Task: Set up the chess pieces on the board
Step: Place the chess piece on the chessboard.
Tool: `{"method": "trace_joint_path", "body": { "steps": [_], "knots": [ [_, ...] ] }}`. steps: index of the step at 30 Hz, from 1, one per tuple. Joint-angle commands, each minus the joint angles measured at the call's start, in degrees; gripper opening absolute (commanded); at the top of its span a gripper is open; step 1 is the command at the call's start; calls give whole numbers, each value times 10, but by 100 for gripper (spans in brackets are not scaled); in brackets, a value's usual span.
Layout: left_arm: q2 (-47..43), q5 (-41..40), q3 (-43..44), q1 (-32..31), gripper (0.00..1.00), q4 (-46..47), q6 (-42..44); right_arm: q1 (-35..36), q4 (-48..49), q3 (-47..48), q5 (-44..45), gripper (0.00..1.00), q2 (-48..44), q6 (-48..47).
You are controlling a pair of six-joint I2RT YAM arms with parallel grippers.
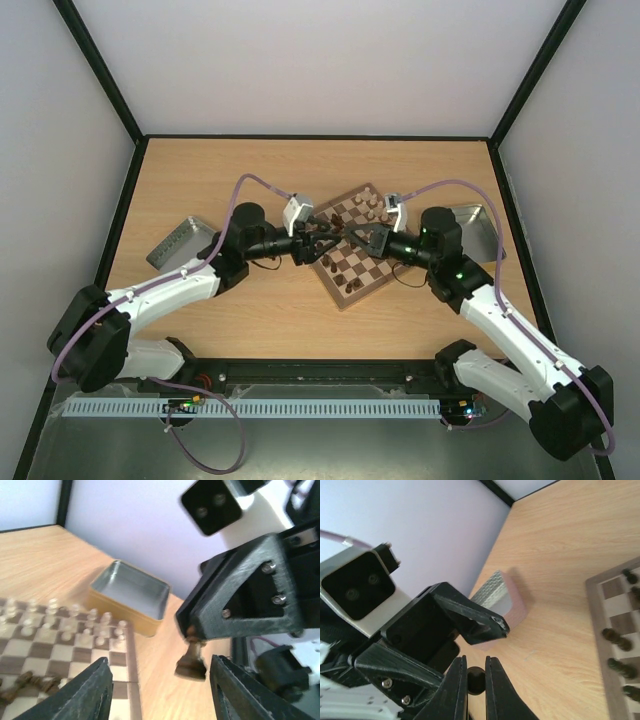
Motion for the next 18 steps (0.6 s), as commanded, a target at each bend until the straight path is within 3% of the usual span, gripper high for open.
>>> {"method": "trace_joint_path", "body": {
  "steps": [1,3,8,14,18],
  "knots": [
    [-19,-155,-24,6,61,-27,-22,1,-74,38,103,2,18,-62],
    [-37,-237,-37,10,67,-54,-41,2,-108,45,149,2,34,-88],
    [-80,-344,-63,26,71,-97,-66,23,-142,50,251,2,92,-121],
    [-96,-372,-66,31,73,-124,-68,88,-171,44,393,2,161,-134],
    [-90,-370,-65,33,73,-125,-69,119,-181,39,436,2,204,-128]
  ]
}}
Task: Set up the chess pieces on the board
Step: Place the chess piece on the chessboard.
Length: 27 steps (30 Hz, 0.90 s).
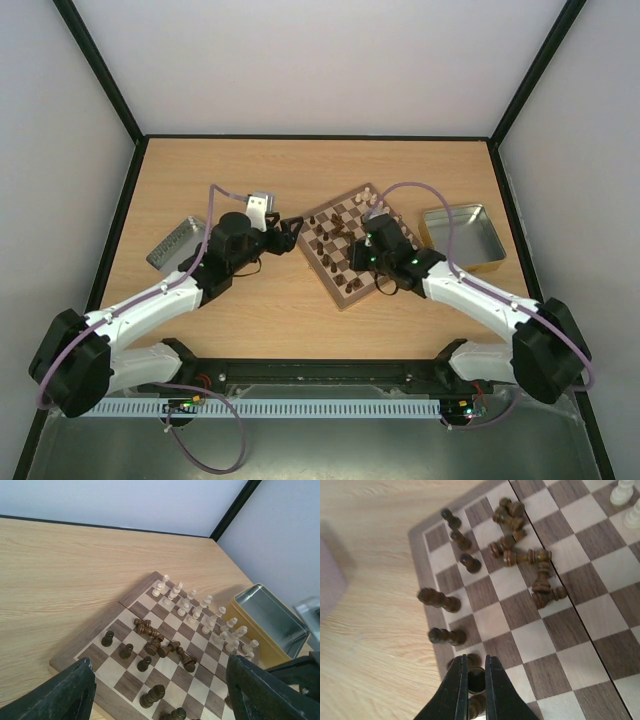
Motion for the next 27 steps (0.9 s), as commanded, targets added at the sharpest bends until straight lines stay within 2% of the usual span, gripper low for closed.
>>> {"method": "trace_joint_path", "body": {
  "steps": [1,17,27],
  "knots": [
    [-1,-24,-3,4,73,-9,-5,30,-33,3,107,2,38,-8],
    [16,-9,0,9,73,-5,-9,53,-13,7,100,2,136,-21],
    [14,-8,-2,12,73,-6,-8,57,-33,8,85,3,134,-21]
  ]
}}
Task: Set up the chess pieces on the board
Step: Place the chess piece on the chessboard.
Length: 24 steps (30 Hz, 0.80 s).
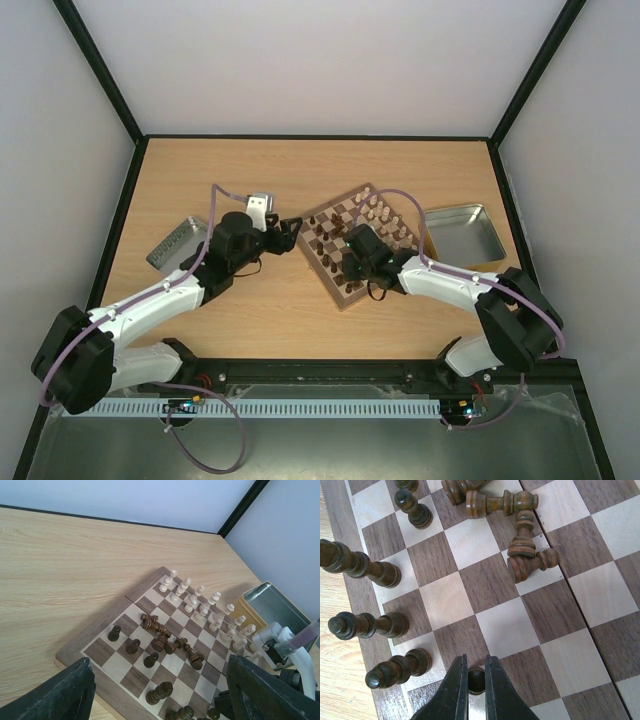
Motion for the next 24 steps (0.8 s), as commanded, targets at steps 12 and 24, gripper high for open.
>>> {"method": "trace_joint_path", "body": {
  "steps": [12,24],
  "knots": [
    [0,3,-5,6,73,4,-4,13,-46,1,-8,3,-17,-7],
    [-4,3,-6,6,73,0,-4,16,-50,9,12,9,-14,-9]
  ]
}}
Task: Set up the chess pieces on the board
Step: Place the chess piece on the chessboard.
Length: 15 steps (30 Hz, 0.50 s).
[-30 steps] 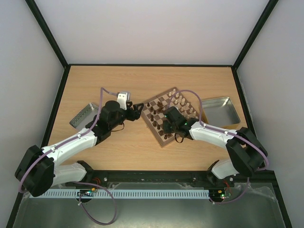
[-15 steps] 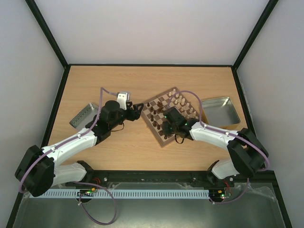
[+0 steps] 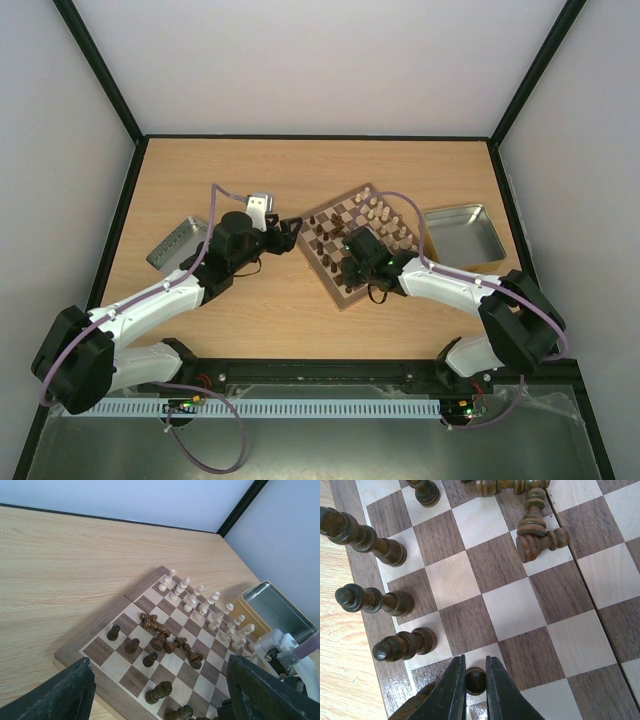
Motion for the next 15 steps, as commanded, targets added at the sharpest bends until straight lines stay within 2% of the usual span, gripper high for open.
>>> {"method": "trace_joint_path", "body": {
  "steps": [1,9,15],
  "knots": [
    [-5,-1,-6,3,73,0,-3,4,-25,9,16,10,-5,-6],
    [-7,0,-5,3,74,1,-3,5,-31,24,-2,22,-37,1],
    [-14,-3,-6,5,74,-1,-4,4,-44,46,64,29,-66,44]
  ]
}}
